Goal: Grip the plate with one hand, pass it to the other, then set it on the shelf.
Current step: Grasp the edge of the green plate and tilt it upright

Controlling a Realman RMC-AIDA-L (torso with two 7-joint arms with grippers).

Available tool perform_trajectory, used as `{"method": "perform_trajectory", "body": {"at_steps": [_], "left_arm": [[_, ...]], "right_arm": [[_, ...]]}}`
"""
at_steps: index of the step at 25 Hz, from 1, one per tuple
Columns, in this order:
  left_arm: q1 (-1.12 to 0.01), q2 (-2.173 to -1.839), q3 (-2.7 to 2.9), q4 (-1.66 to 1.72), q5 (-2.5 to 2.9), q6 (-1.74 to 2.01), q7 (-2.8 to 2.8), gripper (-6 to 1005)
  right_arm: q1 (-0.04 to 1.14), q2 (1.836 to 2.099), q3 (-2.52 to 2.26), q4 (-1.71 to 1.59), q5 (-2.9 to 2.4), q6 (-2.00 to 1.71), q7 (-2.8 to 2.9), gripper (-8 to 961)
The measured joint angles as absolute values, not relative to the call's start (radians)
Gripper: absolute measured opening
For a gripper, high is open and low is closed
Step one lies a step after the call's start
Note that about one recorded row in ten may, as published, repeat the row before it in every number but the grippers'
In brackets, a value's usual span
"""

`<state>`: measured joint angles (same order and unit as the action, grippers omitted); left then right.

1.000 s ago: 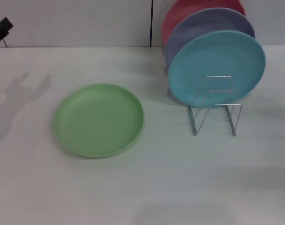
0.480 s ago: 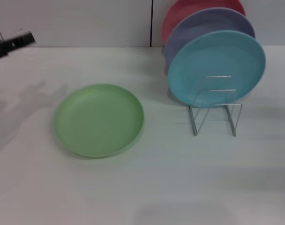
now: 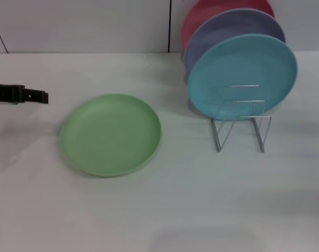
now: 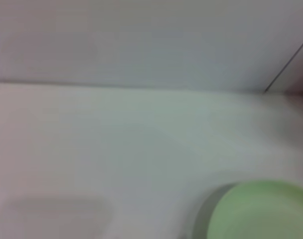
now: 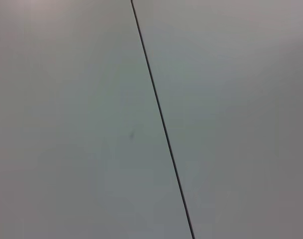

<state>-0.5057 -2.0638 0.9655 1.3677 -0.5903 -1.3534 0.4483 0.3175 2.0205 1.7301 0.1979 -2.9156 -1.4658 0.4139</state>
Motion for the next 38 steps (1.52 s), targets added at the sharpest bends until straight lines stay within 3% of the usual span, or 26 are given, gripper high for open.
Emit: {"method": "perform_trajectory", "body": {"at_steps": [16,38], "left_arm": [[-0.630,-2.068,1.112,1.346,-0.373,-1.468,0.265,827],[-0.789,-2.066,1.106,1.047,-0.318,-1.379,0.171,825]], "right_arm": [[0.320,2.023,1.727,0.198,-2.918,-1.476,0.383,724],[0.326,2.016,1.714,0.198,-2.918,-1.493,0.383,723]]}}
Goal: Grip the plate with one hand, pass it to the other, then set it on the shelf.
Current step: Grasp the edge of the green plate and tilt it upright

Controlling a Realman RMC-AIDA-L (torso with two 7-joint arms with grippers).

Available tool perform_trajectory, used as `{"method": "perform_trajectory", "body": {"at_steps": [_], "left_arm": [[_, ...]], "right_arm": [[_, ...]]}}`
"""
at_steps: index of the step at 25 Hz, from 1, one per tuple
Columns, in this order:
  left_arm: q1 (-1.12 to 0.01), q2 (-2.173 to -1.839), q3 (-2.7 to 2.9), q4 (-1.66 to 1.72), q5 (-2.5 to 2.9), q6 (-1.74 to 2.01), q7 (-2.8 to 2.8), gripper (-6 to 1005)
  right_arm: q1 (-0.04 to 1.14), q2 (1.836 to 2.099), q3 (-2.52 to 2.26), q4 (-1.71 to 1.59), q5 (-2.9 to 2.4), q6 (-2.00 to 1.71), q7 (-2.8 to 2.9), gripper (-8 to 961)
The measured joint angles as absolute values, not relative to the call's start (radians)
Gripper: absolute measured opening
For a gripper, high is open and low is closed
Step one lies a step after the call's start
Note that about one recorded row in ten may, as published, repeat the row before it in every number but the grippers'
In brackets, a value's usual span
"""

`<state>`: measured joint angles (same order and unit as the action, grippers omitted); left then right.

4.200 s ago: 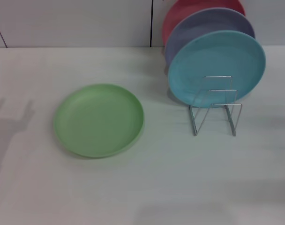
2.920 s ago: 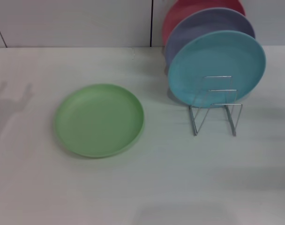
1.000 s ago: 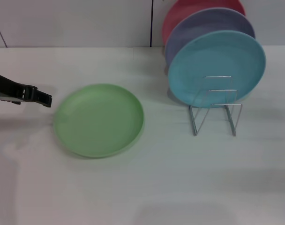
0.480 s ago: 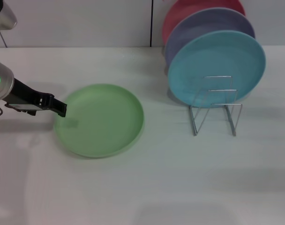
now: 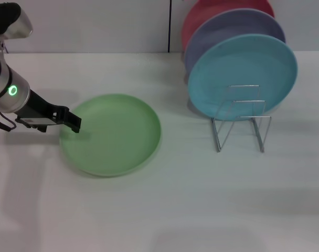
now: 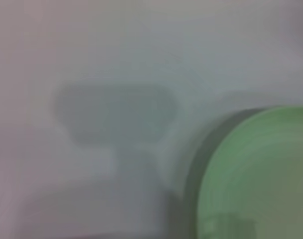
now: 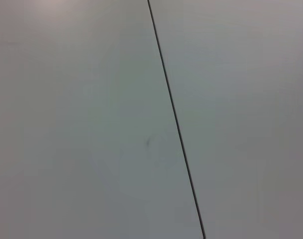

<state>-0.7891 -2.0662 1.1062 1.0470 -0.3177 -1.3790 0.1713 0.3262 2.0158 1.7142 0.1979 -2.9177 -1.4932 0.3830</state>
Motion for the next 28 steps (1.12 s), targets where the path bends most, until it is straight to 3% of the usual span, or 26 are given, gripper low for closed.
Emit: {"method": "perform_trajectory", "body": {"at_steps": [9,28], "left_arm": [[-0.869,-2.062,1.049,0.864,-0.256,-1.291,0.168,825],[-0.876,-2.060,1.040,0.795,-0.251,-1.245,0.197,823]], "right_arm": [[0.324,2.016,1.710,0.198,-2.918,-1.505,0.383,722],[0.320,2.016,1.708,0.198,-2.918,-1.521,0.383,722]]}}
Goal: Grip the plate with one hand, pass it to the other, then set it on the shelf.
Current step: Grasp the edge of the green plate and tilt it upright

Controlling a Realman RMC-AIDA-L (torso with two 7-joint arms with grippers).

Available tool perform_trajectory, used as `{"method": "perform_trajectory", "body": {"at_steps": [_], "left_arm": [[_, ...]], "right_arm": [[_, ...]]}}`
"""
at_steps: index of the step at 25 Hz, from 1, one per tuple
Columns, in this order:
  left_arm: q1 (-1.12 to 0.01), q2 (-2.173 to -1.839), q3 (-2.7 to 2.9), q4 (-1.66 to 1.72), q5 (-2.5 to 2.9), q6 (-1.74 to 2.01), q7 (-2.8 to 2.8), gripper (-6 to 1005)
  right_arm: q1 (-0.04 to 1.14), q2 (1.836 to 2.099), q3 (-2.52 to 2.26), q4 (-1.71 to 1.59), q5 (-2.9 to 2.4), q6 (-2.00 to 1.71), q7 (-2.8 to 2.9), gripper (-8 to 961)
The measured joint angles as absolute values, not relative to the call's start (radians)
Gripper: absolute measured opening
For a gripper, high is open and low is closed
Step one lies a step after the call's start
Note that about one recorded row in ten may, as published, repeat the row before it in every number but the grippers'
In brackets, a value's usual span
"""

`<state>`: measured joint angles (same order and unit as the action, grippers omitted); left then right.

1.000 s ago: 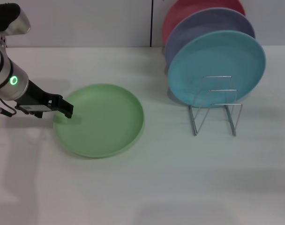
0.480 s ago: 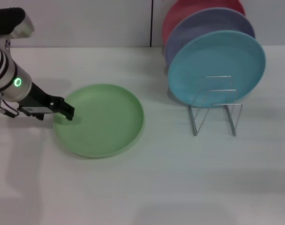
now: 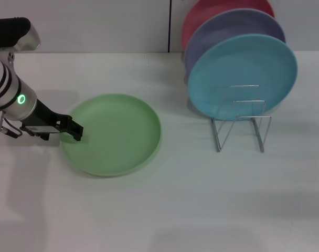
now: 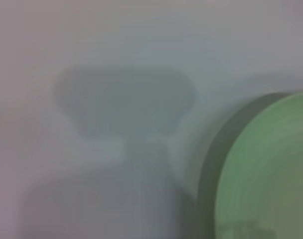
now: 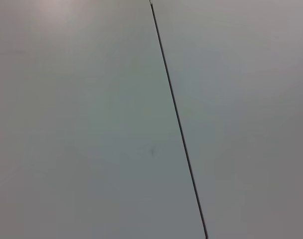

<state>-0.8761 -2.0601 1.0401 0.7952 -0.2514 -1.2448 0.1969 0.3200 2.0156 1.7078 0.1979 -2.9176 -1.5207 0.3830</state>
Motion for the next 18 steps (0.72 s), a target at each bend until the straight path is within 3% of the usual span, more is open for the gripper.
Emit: {"method": "perform_trajectory", "body": {"at_steps": [18], "left_arm": [[-0.876,-2.060,1.040,0.779,-0.258,-1.231,0.210,822]], "right_arm": [[0.323,2.013,1.706,0.198,-2.918,-1.521,0.383,722]]}}
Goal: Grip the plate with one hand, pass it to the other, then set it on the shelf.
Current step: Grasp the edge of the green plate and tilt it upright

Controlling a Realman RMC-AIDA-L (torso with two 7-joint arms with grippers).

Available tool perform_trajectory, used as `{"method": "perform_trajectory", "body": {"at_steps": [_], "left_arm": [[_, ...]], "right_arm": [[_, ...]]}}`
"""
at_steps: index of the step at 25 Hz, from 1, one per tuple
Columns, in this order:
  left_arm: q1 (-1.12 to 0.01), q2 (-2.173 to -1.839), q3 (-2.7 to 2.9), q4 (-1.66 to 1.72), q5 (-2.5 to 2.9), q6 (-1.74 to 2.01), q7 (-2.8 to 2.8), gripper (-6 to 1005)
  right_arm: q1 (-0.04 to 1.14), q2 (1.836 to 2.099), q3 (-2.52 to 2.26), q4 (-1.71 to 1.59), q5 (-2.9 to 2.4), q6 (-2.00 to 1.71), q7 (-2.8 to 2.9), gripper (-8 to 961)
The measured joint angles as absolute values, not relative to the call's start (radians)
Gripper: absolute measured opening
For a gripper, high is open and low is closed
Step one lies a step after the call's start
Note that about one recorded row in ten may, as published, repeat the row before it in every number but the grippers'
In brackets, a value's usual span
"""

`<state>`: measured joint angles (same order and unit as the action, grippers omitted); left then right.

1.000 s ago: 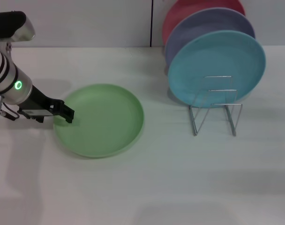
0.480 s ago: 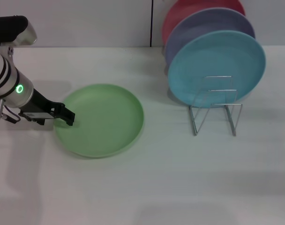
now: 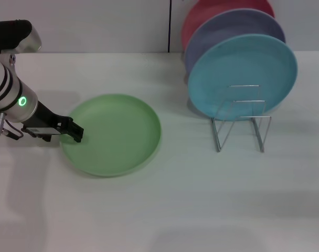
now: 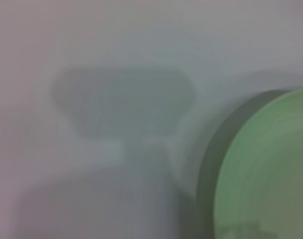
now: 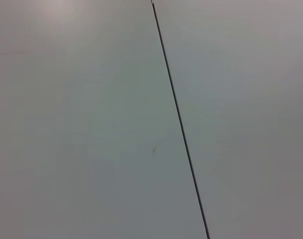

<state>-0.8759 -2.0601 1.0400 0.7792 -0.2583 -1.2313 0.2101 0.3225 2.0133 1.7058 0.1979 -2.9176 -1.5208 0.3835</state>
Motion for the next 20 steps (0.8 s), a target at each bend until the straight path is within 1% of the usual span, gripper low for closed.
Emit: {"method": "perform_trajectory", "body": {"at_steps": [6,8,14,20], "left_arm": [[-0.876,-2.060,1.040,0.779,-0.255,-1.231,0.210,821],[-0.876,-2.060,1.040,0.779,-0.254,-1.231,0.210,618],[-0.876,-2.060,1.040,0.779,-0.254,-1.232,0.210,526],[-0.876,-2.060,1.040,0.778,-0.253,-1.232,0.210,521]], "right_arm": [[0.326,2.008,1.706,0.198,-2.918,-1.520,0.384,722],[0.326,2.007,1.706,0.198,-2.918,-1.520,0.384,722],[0.329,2.005,1.706,0.198,-2.918,-1.520,0.384,721],[0.333,2.003,1.706,0.198,-2.918,-1.520,0.384,721]]}}
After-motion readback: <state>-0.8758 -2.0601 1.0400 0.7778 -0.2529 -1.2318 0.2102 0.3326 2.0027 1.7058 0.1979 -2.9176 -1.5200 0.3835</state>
